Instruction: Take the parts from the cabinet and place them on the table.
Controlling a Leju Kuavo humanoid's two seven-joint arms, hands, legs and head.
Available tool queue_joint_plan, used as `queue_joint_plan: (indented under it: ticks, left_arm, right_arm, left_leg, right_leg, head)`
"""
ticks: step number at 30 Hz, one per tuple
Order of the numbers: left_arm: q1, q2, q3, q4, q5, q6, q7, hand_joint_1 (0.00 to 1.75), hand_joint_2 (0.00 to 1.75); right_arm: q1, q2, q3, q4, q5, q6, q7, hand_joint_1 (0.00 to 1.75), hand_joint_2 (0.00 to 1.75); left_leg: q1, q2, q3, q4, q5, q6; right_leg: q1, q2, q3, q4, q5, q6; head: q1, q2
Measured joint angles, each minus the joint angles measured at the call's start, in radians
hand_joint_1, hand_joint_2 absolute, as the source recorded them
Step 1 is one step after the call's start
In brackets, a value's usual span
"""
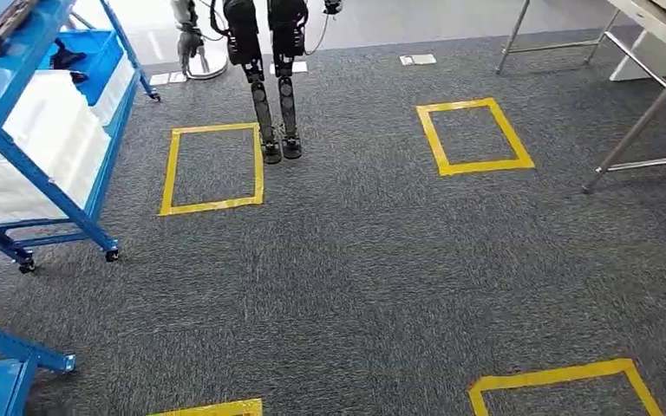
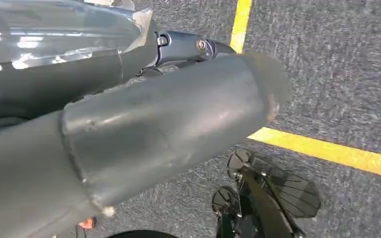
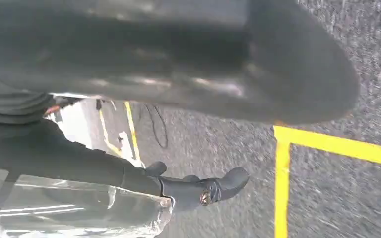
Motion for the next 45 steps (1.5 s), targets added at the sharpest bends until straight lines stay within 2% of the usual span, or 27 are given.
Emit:
queue_joint_plan:
  ticks: [2,3,4,8,9,10,11,13,14,15,17,19,20,23,24,25,26,28,30,31,33,34,37,39,41,43,45]
  left_arm:
    - [-0.001,0.002,-0.004,0.000,-0.003,0.000,-0.002,0.00,0.00]
    - [-0.004,0.003,-0.005,-0.001,-0.005,0.000,-0.002,0.00,0.00]
    - [-0.008,0.003,-0.007,-0.001,-0.008,0.001,-0.002,0.00,0.00]
    - [-0.009,0.003,-0.010,-0.002,-0.008,0.003,-0.003,0.00,0.00]
    - [-0.007,0.002,-0.010,-0.002,-0.008,0.002,-0.003,0.00,0.00]
    - [-0.008,0.002,-0.010,-0.002,-0.008,0.003,-0.003,0.00,0.00]
    - [-0.011,0.003,-0.010,-0.005,-0.008,0.003,-0.004,0.00,0.00]
    - [-0.013,0.003,-0.010,-0.005,-0.008,0.003,-0.004,0.00,0.00]
    - [-0.013,0.003,-0.010,-0.005,-0.008,0.003,-0.004,0.00,0.00]
    - [-0.012,0.003,-0.010,-0.005,-0.007,0.003,-0.004,0.00,0.00]
    - [-0.012,0.003,-0.010,-0.005,-0.005,0.003,-0.004,0.00,0.00]
    - [-0.012,0.003,-0.010,-0.005,0.000,0.005,-0.004,0.00,0.00]
    - [-0.013,0.003,-0.009,-0.007,0.000,0.006,-0.004,0.00,0.00]
    - [-0.006,0.003,-0.009,-0.007,0.001,0.006,-0.005,0.00,0.00]
    - [-0.004,0.004,-0.009,-0.007,0.001,0.006,-0.005,0.00,0.00]
    - [-0.004,0.003,-0.009,-0.007,0.001,0.007,-0.005,0.00,0.00]
    - [-0.006,0.003,-0.009,-0.007,0.001,0.007,-0.005,0.00,0.00]
    - [-0.008,0.002,-0.009,-0.007,0.001,0.007,-0.005,0.00,0.00]
    - [-0.006,0.002,-0.009,-0.007,0.002,0.007,-0.005,0.00,0.00]
    - [-0.005,0.002,-0.009,-0.007,0.002,0.007,-0.005,0.00,0.00]
    - [-0.005,0.003,-0.009,-0.008,0.002,0.007,-0.005,0.00,0.00]
    - [-0.008,0.003,-0.009,-0.008,0.002,0.007,-0.005,0.00,0.00]
    - [-0.014,0.002,-0.009,-0.008,0.000,0.003,-0.007,0.00,0.00]
    - [-0.013,0.002,-0.009,-0.008,-0.002,0.002,-0.007,0.00,0.00]
    - [-0.013,0.001,-0.009,-0.009,-0.007,0.002,-0.009,0.00,0.00]
    - [-0.016,0.003,-0.009,-0.009,-0.009,-0.001,-0.010,0.00,0.00]
    - [-0.015,0.003,-0.009,-0.009,-0.009,-0.006,-0.011,0.00,0.00]
  right_arm:
    - [0.000,0.003,0.000,0.000,-0.002,0.000,-0.001,0.00,0.00]
    - [0.000,0.004,0.000,0.000,-0.005,0.000,-0.002,0.00,0.00]
    - [0.002,0.005,0.000,0.000,-0.007,0.000,-0.002,0.00,0.00]
    - [-0.010,0.009,0.000,0.000,-0.010,0.000,0.003,0.00,0.00]
    - [-0.010,0.009,0.000,0.000,-0.010,0.000,0.004,0.00,0.00]
    - [-0.009,0.010,0.000,0.000,-0.010,0.000,0.004,0.00,0.00]
    - [-0.005,0.010,0.000,0.000,-0.010,0.000,0.005,0.00,0.00]
    - [-0.003,0.010,0.000,0.001,-0.010,0.001,0.005,0.00,0.00]
    - [-0.003,0.010,0.000,0.002,-0.010,0.001,0.005,0.00,0.00]
    - [-0.003,0.010,0.000,0.002,-0.010,0.002,0.005,0.00,0.00]
    - [-0.003,0.009,0.000,0.002,-0.007,0.002,0.003,0.00,0.00]
    - [-0.001,0.009,0.000,0.002,-0.006,0.004,0.000,0.00,0.00]
    - [-0.003,0.009,0.000,0.002,-0.005,0.008,-0.002,0.00,0.00]
    - [-0.012,0.009,0.001,0.002,0.000,0.011,-0.007,0.00,0.00]
    - [-0.013,0.009,0.001,0.002,0.000,0.012,-0.008,0.00,0.00]
    - [-0.010,0.009,0.001,0.002,0.001,0.012,-0.009,0.00,0.00]
    - [-0.006,0.009,0.001,0.002,0.002,0.012,-0.009,0.00,0.00]
    - [-0.002,0.007,0.001,0.003,0.002,0.014,-0.009,0.00,0.00]
    - [-0.002,0.005,0.001,0.003,0.002,0.018,-0.012,0.00,0.00]
    - [-0.003,0.005,0.001,0.003,0.003,0.018,-0.013,0.00,0.00]
    - [-0.005,0.006,0.001,0.003,0.003,0.020,-0.013,0.00,0.00]
    - [-0.007,0.006,0.001,0.003,0.003,0.020,-0.014,0.00,0.00]
    - [-0.010,0.006,0.001,0.003,0.002,0.020,-0.015,0.00,0.00]
    - [-0.016,0.008,0.001,0.003,0.001,0.020,-0.014,0.00,0.00]
    - [-0.011,0.007,0.001,0.003,-0.001,0.020,-0.015,0.00,0.00]
    - [-0.008,0.007,0.001,0.004,-0.003,0.020,-0.014,0.00,0.00]
    - [-0.006,0.007,0.002,0.004,-0.006,0.019,-0.014,0.00,0.00]
  left_leg:
    - [0.004,0.028,0.089,-0.165,0.080,-0.001]
    - [0.003,0.073,0.140,-0.248,0.103,0.003]
    - [-0.005,0.090,0.153,-0.277,0.097,0.003]
    - [-0.016,0.037,0.149,-0.287,0.103,0.030]
    - [-0.006,0.030,0.157,-0.298,0.111,0.039]
    - [-0.007,0.020,0.155,-0.300,0.116,0.046]
    - [-0.006,0.008,0.153,-0.300,0.117,0.048]
    - [-0.008,-0.021,0.150,-0.299,0.118,0.050]
    - [-0.008,-0.036,0.150,-0.299,0.118,0.050]
    - [-0.008,-0.051,0.152,-0.298,0.118,0.050]
    - [-0.006,-0.081,0.156,-0.296,0.118,0.047]
    - [-0.010,-0.105,0.154,-0.289,0.115,0.033]
    - [-0.013,-0.114,0.151,-0.286,0.112,0.027]
    - [-0.007,-0.133,0.147,-0.291,0.118,0.016]
    - [-0.004,-0.115,0.143,-0.281,0.110,0.014]
    - [-0.009,-0.051,0.128,-0.245,0.080,0.012]
    - [-0.009,-0.023,0.099,-0.182,0.041,0.009]
    - [-0.005,-0.006,0.021,-0.016,-0.031,0.005]
    - [-0.004,-0.002,0.000,0.027,-0.029,0.006]
    - [-0.004,0.001,0.024,-0.023,0.006,0.007]
    - [-0.004,0.033,0.121,-0.201,0.083,0.014]
    - [-0.009,0.091,0.158,-0.272,0.084,0.017]
    - [-0.023,0.053,0.152,-0.272,0.088,0.026]
    - [-0.017,0.028,0.160,-0.294,0.106,0.046]
    - [-0.013,0.011,0.160,-0.303,0.116,0.055]
    - [-0.013,-0.016,0.154,-0.303,0.117,0.058]
    - [-0.014,-0.046,0.154,-0.302,0.118,0.058]
  right_leg:
    - [0.000,-0.021,0.001,0.000,-0.005,0.002]
    - [0.002,-0.030,0.010,0.001,-0.009,0.007]
    - [0.014,-0.037,0.006,0.004,-0.015,0.015]
    - [0.017,-0.078,0.029,-0.003,-0.022,0.037]
    - [0.007,-0.042,0.018,0.011,-0.031,0.042]
    - [0.006,0.012,0.003,0.052,-0.062,0.035]
    - [0.004,0.039,-0.032,0.125,-0.099,0.026]
    - [0.001,0.056,-0.111,0.285,-0.160,0.024]
    - [0.000,0.058,-0.132,0.323,-0.163,0.031]
    - [-0.003,0.058,-0.129,0.308,-0.148,0.041]
    - [-0.013,0.065,-0.064,0.153,-0.068,0.069]
    - [-0.022,0.126,-0.016,0.020,-0.014,0.081]
    - [-0.019,0.111,-0.019,0.015,-0.007,0.065]
    - [-0.013,0.088,-0.007,0.018,-0.002,0.044]
    - [-0.025,0.076,-0.006,0.013,0.002,0.036]
    - [-0.020,0.068,-0.006,0.013,0.003,0.028]
    - [-0.015,0.056,-0.007,0.013,0.003,0.016]
    - [-0.007,0.028,-0.008,0.013,0.000,0.012]
    - [-0.003,0.005,-0.008,0.013,-0.002,0.009]
    - [-0.003,-0.007,-0.011,0.013,-0.004,0.008]
    - [-0.003,-0.029,-0.008,0.013,-0.009,0.007]
    - [0.004,-0.037,0.002,0.013,-0.012,0.011]
    - [0.011,-0.066,0.010,0.010,-0.016,0.025]
    - [0.018,-0.078,0.011,0.011,-0.021,0.037]
    - [0.004,0.024,-0.024,0.087,-0.065,0.035]
    - [-0.001,0.054,-0.108,0.256,-0.134,0.030]
    - [-0.001,0.058,-0.149,0.333,-0.143,0.042]
  head:
    - [0.000,0.000]
    - [0.000,0.000]
    - [-0.001,0.000]
    - [0.006,0.000]
    - [0.006,0.000]
    - [0.009,0.000]
    - [0.011,0.000]
    - [0.011,0.000]
    - [0.010,0.000]
    - [0.010,0.000]
    - [0.011,0.000]
    - [0.013,0.000]
    - [0.013,0.000]
    - [0.009,0.000]
    - [0.009,0.000]
    - [0.006,0.000]
    - [0.000,0.000]
    - [0.000,0.000]
    - [0.001,0.000]
    - [0.000,0.000]
    - [0.000,0.000]
    - [-0.001,0.000]
    - [0.006,0.000]
    - [0.005,0.000]
    - [0.010,0.000]
    - [0.012,0.000]
    - [0.012,0.000]
